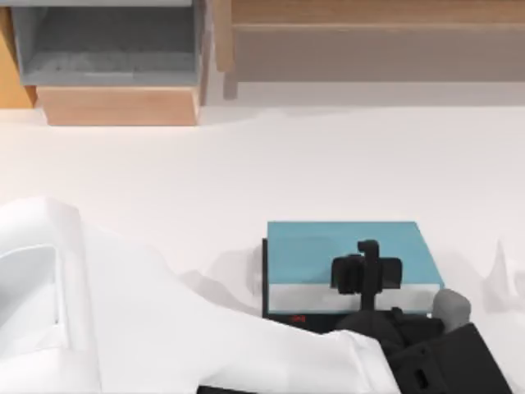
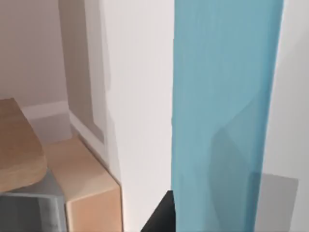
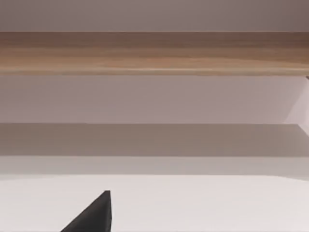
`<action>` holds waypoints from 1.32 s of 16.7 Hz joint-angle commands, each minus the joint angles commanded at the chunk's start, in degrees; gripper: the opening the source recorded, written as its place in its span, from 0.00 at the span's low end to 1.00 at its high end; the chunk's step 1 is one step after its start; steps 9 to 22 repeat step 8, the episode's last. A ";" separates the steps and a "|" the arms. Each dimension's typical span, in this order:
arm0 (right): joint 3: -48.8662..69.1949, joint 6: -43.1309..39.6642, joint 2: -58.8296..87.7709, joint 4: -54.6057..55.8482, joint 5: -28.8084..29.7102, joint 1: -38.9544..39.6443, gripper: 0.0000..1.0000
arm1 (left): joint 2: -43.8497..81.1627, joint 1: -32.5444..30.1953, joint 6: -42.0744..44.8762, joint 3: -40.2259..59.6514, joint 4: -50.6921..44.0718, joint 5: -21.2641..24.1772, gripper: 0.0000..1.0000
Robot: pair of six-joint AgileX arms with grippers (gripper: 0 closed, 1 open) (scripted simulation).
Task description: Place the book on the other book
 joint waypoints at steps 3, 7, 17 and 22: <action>0.00 0.00 0.00 0.00 0.00 0.00 1.00 | 0.00 0.00 0.00 0.00 0.00 0.00 1.00; 0.00 0.00 0.00 0.00 0.00 0.00 1.00 | 0.00 0.00 0.00 0.00 0.00 0.00 1.00; 0.00 0.00 0.00 0.00 0.00 0.00 1.00 | 0.00 0.00 0.00 0.00 0.00 0.00 1.00; 0.00 0.00 0.00 0.00 0.00 0.00 1.00 | 0.00 0.00 0.00 0.00 0.00 0.00 1.00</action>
